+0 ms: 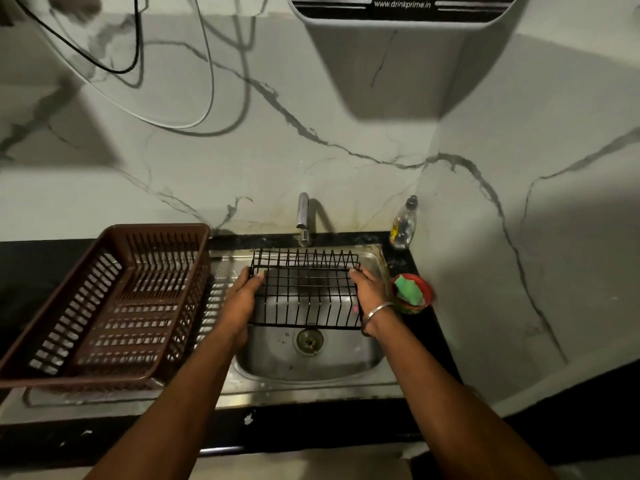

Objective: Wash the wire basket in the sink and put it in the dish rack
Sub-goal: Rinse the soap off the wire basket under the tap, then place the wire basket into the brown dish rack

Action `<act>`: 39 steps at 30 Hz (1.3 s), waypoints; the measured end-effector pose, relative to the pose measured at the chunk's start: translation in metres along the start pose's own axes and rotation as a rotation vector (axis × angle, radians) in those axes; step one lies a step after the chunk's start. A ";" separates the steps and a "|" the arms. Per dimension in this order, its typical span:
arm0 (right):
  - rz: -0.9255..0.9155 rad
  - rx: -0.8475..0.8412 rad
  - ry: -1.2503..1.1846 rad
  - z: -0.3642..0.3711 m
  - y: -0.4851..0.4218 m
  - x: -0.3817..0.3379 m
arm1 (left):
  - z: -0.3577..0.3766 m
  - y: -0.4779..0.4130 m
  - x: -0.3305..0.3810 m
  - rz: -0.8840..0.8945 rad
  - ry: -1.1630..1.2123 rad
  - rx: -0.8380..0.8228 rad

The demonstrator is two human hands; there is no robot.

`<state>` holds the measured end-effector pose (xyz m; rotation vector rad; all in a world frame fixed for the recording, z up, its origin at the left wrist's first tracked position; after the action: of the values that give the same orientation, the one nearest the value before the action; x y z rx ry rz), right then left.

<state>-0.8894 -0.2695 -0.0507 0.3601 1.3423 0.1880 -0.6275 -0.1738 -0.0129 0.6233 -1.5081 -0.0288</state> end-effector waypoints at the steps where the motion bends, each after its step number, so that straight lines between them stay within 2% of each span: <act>1: -0.017 0.003 -0.006 0.000 0.001 -0.004 | -0.001 0.002 0.003 0.010 0.004 0.001; 7: 0.021 0.010 0.067 0.002 0.010 0.012 | -0.001 0.013 -0.004 -0.040 -0.016 -0.025; 11: -0.088 0.024 0.017 0.004 0.010 -0.002 | -0.008 0.007 0.002 0.025 0.004 -0.019; 15: -0.020 0.029 0.046 0.005 0.019 0.007 | -0.004 0.014 -0.004 0.009 -0.016 -0.039; 19: -0.113 0.031 0.048 0.003 0.024 -0.011 | -0.010 0.013 -0.001 0.031 0.019 -0.033; 24: -0.068 0.068 0.058 0.001 0.026 0.001 | -0.005 0.026 -0.006 -0.020 0.038 -0.043; 26: -0.101 0.066 0.052 0.000 0.026 -0.006 | -0.007 0.024 -0.004 0.013 0.069 -0.050; 29: -0.165 0.041 0.031 0.003 0.028 -0.012 | -0.011 0.021 -0.006 0.019 0.067 -0.025; 32: -0.116 0.060 0.068 0.004 0.030 -0.002 | -0.008 0.024 -0.012 -0.014 0.032 -0.030; 39: -0.115 0.059 0.055 0.001 0.030 -0.004 | -0.008 0.022 -0.001 0.086 0.032 0.053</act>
<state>-0.8867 -0.2430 -0.0360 0.3282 1.4210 0.0630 -0.6283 -0.1522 -0.0043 0.5982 -1.5078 0.0875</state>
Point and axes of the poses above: each hand's wrist, its own y-axis away from the middle knuckle, its own z-axis out of the palm, x = y × z, the point moved 5 cm from there along -y, towards the middle knuckle, and after that the axes turned 9 degrees about -y, right-handed, at the moved point
